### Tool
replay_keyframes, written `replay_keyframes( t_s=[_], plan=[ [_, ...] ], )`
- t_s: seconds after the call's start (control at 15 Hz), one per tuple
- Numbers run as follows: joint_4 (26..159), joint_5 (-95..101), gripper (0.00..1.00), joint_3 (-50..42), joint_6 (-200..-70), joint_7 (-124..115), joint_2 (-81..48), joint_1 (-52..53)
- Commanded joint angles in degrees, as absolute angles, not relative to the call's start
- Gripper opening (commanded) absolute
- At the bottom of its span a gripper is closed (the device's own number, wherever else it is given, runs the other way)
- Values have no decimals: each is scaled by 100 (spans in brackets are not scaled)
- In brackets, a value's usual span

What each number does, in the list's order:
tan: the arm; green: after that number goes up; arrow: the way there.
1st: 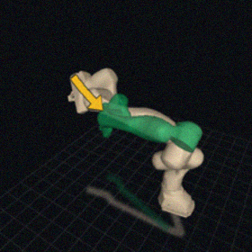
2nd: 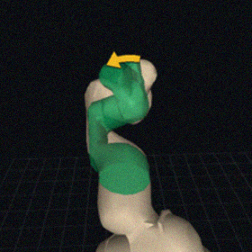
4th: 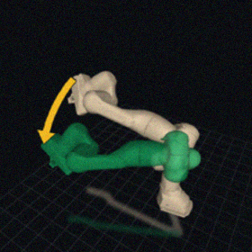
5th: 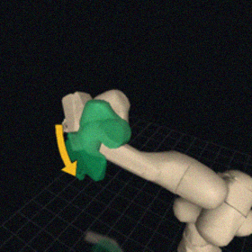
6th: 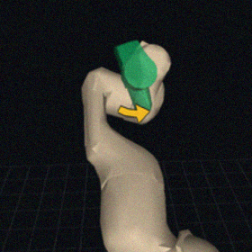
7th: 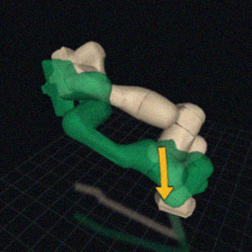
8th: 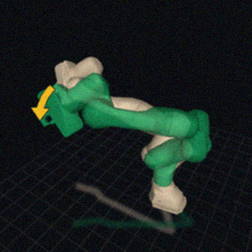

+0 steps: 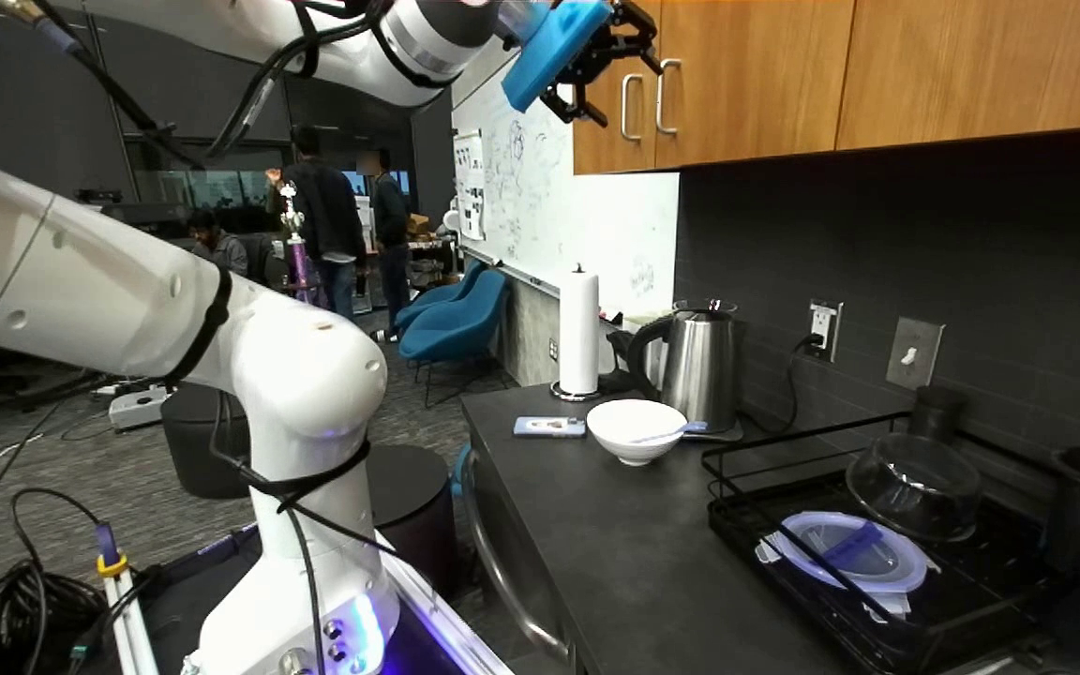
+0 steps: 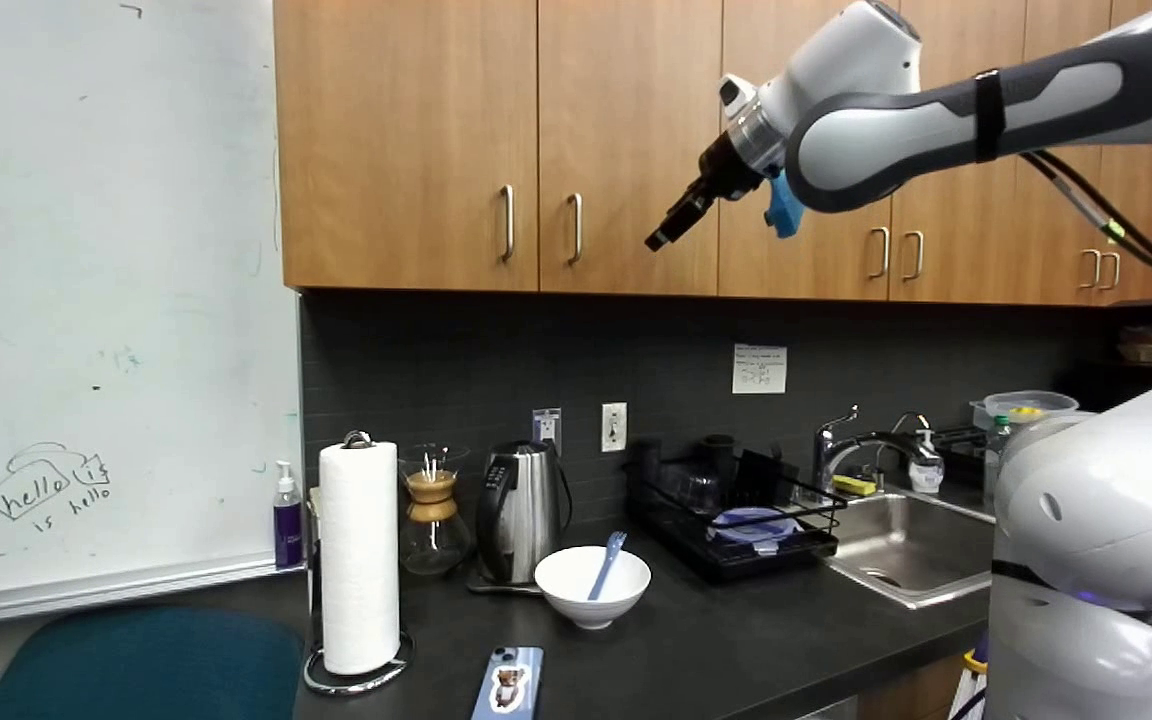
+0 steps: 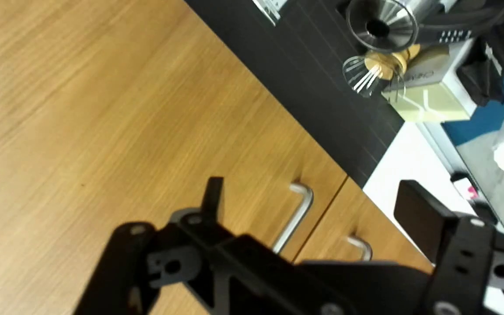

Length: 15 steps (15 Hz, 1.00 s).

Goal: Open the cupboard's right door halfway

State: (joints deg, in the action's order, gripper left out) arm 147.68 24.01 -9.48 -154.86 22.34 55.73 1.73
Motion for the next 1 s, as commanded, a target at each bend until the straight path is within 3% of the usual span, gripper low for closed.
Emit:
replay_keyframes(
  t_s=[0.0, 0.53, 0.93],
  plan=[
    [14756, 1837, 100, -1311, -15918, 2474, 5607, 727],
    [14987, 1280, 100, -1264, -16247, 2023, 5705, 422],
    [15280, 1009, 100, -1827, -16300, 2545, 5425, 1324]
  ],
)
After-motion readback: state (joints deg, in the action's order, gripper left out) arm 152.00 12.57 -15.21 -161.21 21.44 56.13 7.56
